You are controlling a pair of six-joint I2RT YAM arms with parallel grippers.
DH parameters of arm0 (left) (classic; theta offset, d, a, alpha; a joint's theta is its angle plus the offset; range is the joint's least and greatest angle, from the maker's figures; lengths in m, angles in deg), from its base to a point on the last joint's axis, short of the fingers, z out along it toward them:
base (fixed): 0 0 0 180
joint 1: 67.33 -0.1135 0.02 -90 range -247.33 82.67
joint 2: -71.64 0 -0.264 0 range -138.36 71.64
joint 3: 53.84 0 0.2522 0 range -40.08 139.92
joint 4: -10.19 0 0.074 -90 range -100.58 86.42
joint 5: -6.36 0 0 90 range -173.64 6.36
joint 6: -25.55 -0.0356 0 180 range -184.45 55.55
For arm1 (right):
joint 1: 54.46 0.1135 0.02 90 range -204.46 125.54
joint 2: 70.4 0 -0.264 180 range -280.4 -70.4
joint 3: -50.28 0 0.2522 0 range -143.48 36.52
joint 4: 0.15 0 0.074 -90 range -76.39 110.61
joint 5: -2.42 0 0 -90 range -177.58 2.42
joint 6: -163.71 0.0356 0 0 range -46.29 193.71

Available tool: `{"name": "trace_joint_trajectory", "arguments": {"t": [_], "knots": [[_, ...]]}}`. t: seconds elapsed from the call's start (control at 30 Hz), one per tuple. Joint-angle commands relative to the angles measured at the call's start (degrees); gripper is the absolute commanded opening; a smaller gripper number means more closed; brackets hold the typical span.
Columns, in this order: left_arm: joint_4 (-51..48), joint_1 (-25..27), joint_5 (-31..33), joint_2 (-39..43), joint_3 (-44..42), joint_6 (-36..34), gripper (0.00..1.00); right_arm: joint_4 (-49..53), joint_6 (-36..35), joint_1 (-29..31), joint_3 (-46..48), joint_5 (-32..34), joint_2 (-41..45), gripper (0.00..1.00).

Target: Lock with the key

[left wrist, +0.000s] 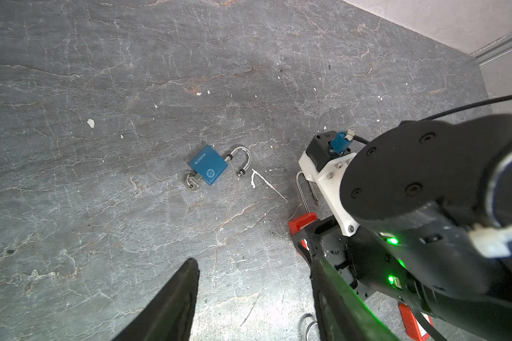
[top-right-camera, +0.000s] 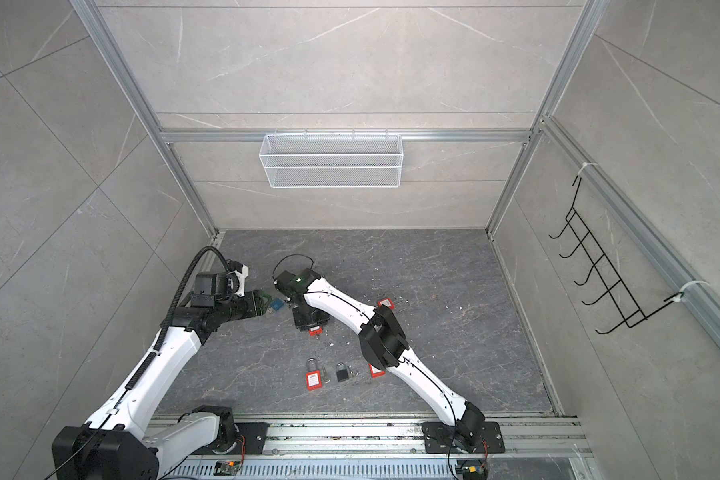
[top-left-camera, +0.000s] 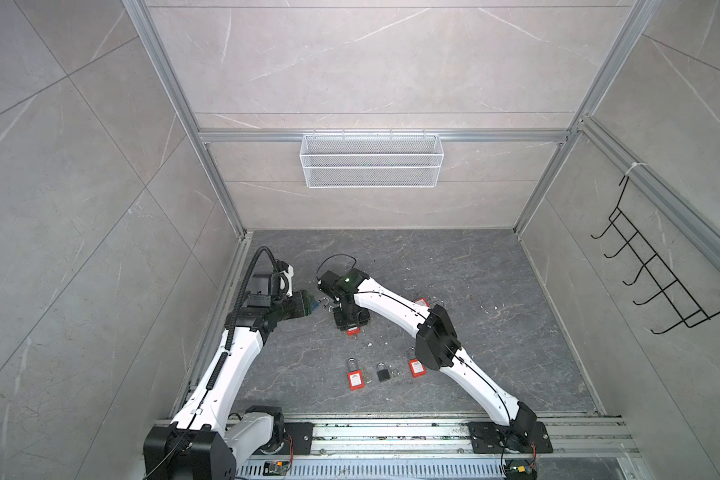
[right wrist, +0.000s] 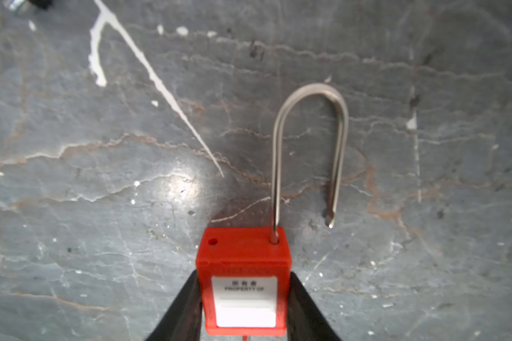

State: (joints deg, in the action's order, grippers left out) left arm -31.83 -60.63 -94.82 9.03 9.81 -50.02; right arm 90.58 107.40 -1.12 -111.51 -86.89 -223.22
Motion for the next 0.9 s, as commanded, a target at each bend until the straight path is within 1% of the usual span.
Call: {"name": "trace_joint_trajectory", "arguments": {"t": [0.0, 0.07, 0.17, 0.23, 0.33, 0.4, 0.47, 0.53, 0.6, 0.67, 0.73, 0.8, 0.87], "knots": [[-0.49, -0.46, -1.12, 0.77, 0.69, -1.57, 0.62, 3.35, -3.17, 0.58, -2.24, 2.44, 0.62, 0.4], [-0.27, -0.47, -1.29, 1.38, 0.72, -1.94, 0.62, 4.24, -5.27, 0.62, -2.35, 3.71, 2.33, 0.39], [0.24, -0.48, -2.0, 2.59, 0.88, -2.91, 0.62, 4.77, -10.38, 0.62, -1.0, 5.6, 6.98, 0.38], [1.31, -0.47, -4.07, 3.62, 0.54, -3.98, 0.61, 3.51, -15.34, 0.58, 3.03, 5.83, 11.63, 0.37], [4.44, -0.52, -8.11, 5.78, -1.13, -6.65, 0.6, -1.91, -24.28, 0.62, 14.03, 5.02, 21.22, 0.34], [7.67, -0.47, -11.6, 7.82, -3.19, -9.07, 0.59, -7.42, -30.55, 0.62, 23.82, 4.89, 29.14, 0.32], [12.09, -0.45, -17.39, 10.08, -6.11, -12.43, 0.57, -14.24, -37.93, 0.55, 36.71, 2.84, 37.72, 0.31], [15.23, -0.37, -23.91, 11.66, -8.42, -15.83, 0.56, -20.21, -43.46, 0.54, 47.37, 0.55, 46.51, 0.31], [16.43, -0.29, -30.77, 11.94, -9.44, -19.85, 0.55, -23.58, -48.66, 0.55, 56.53, -1.91, 55.07, 0.31], [17.0, 0.12, -36.63, 11.65, -9.55, -22.68, 0.53, -24.89, -52.79, 0.56, 62.39, -3.52, 61.26, 0.31], [17.29, 1.38, -41.85, 11.46, -9.47, -26.83, 0.5, -25.35, -55.47, 0.56, 66.61, -3.48, 66.06, 0.3], [17.28, 4.17, -43.54, 11.63, -9.29, -30.95, 0.5, -24.87, -57.83, 0.54, 69.42, -3.58, 69.59, 0.3], [17.31, 8.53, -43.37, 11.73, -9.12, -35.57, 0.5, -23.66, -59.58, 0.54, 71.07, -3.59, 72.09, 0.3]]}}
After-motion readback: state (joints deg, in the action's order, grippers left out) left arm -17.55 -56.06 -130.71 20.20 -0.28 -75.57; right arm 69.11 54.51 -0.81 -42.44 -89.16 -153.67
